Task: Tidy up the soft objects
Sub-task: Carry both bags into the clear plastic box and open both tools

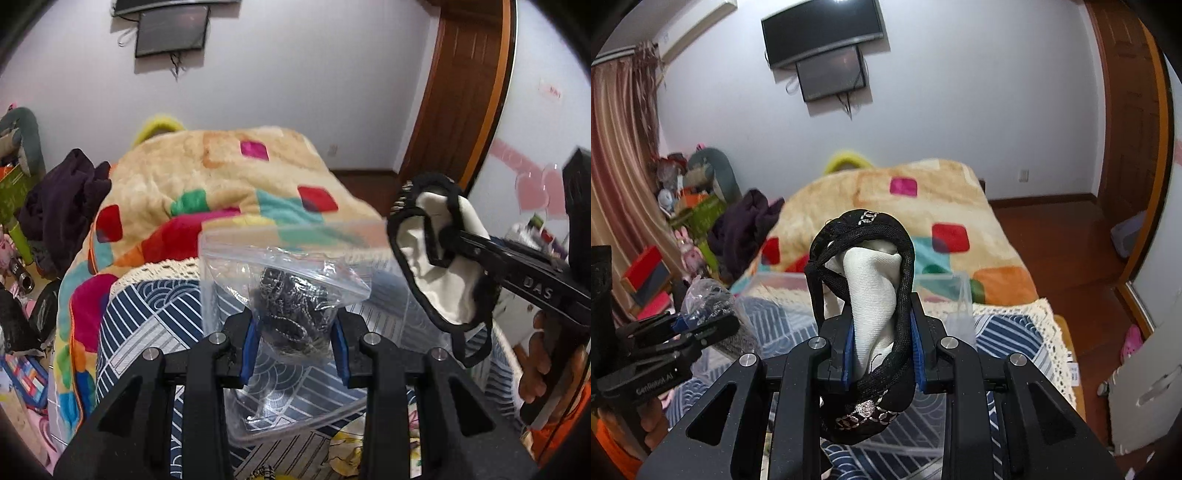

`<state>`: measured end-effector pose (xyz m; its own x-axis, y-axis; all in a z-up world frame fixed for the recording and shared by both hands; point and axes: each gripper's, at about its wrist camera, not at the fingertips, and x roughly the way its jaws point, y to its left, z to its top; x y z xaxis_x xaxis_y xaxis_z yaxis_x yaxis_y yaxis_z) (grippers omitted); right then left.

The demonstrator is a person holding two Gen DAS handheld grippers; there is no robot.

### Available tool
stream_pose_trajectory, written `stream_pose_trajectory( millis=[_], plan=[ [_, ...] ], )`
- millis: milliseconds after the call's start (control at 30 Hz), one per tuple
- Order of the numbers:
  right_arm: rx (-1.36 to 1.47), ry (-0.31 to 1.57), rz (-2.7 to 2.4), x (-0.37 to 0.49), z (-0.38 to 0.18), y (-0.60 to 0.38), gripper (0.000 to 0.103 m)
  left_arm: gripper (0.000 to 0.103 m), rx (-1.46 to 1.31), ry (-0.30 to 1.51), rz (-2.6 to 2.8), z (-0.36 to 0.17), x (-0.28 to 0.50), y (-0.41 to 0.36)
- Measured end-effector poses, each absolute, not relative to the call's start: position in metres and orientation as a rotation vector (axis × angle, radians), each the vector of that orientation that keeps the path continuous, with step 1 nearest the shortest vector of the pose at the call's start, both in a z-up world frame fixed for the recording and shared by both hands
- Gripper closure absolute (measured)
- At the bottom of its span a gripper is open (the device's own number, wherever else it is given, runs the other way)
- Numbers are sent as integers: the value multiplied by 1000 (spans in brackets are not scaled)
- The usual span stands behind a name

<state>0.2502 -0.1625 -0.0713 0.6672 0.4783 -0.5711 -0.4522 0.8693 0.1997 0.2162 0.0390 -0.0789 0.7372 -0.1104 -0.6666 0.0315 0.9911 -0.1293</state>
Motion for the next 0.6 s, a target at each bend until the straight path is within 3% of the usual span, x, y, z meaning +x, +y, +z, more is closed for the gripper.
stream_pose_trajectory(
  millis=[267, 467, 600],
  plan=[
    [-31, 849, 525, 268, -103, -150, 81, 69, -73, 825, -146, -102, 228, 30],
    [-127, 869, 520, 264, -108, -148, 78, 69, -30, 820, -139, -104, 225, 27],
    [-155, 866, 526, 260, -106, -147, 77, 60, -43, 813, -125, -101, 220, 29]
  ],
)
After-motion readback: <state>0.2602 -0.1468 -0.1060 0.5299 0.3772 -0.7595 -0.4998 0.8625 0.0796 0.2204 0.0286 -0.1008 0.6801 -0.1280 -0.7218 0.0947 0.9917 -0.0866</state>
